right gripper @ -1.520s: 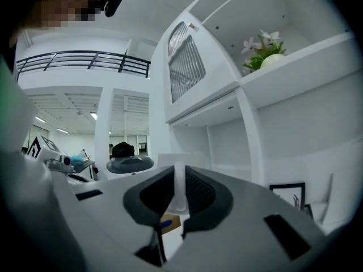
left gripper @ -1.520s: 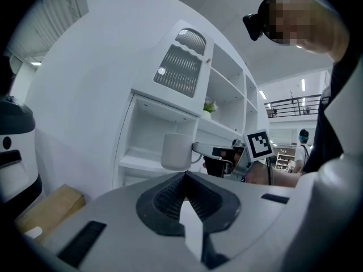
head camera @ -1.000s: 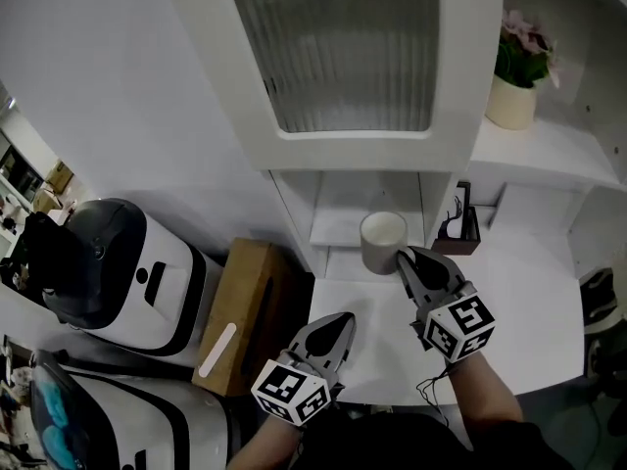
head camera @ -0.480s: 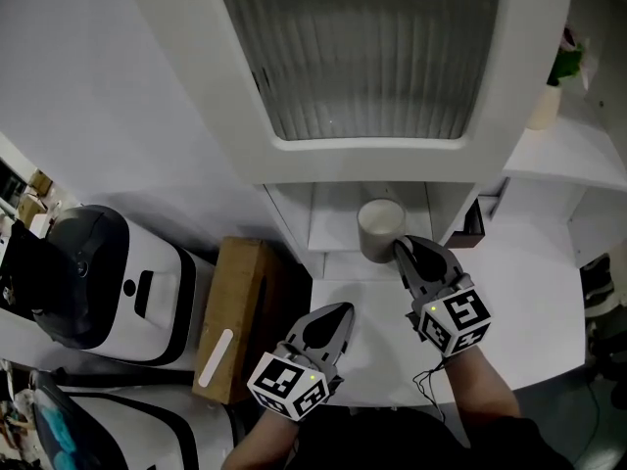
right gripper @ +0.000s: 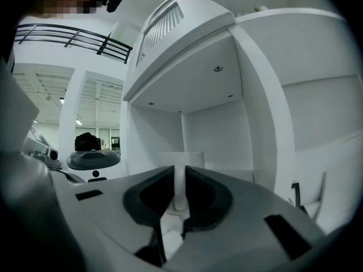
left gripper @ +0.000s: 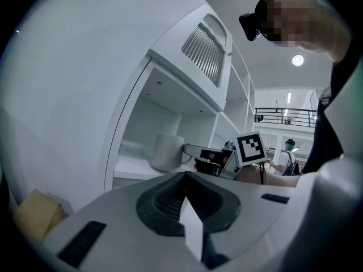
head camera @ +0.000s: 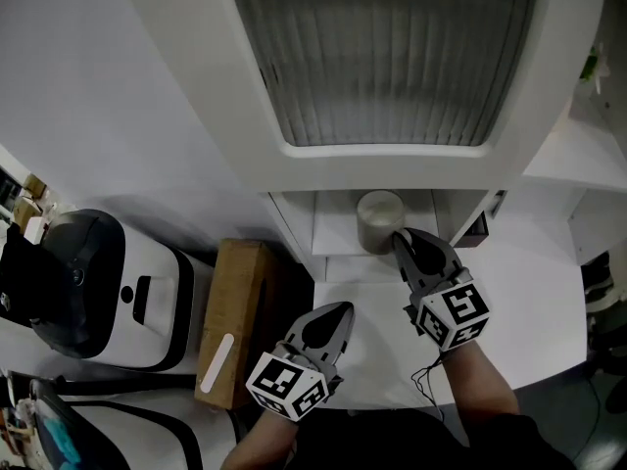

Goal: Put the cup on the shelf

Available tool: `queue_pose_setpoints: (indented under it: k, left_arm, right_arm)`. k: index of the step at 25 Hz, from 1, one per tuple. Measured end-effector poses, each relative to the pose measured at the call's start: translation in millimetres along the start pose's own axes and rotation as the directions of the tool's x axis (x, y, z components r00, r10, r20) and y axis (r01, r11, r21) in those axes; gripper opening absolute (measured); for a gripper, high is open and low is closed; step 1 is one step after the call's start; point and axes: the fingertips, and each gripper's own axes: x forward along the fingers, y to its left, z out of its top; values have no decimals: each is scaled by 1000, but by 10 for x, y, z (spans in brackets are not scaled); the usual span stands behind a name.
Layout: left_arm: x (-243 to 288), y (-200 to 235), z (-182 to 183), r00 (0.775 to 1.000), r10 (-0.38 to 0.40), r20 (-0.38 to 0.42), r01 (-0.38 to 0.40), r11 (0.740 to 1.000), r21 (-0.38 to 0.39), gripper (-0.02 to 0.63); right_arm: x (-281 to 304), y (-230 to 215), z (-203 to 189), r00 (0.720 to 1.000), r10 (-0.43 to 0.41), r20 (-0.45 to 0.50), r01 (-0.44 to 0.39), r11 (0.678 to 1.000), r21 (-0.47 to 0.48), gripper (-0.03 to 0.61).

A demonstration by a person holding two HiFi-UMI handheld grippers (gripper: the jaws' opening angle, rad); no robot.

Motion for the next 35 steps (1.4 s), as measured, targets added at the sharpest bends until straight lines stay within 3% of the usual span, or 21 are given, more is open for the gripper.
queue_pose_setpoints:
  k: [18,35]
  left_arm:
    - [17,138,-1,999,-49,-21,49,999,7,5]
    - [-170,133,6,1000,-21,-17,22,999,25,5]
  right_arm:
    - [322,-109,-50,998,-58,-28,58,998,-15,32]
    - [430,-51,-132,996,-63,-64,61,998,-30,35]
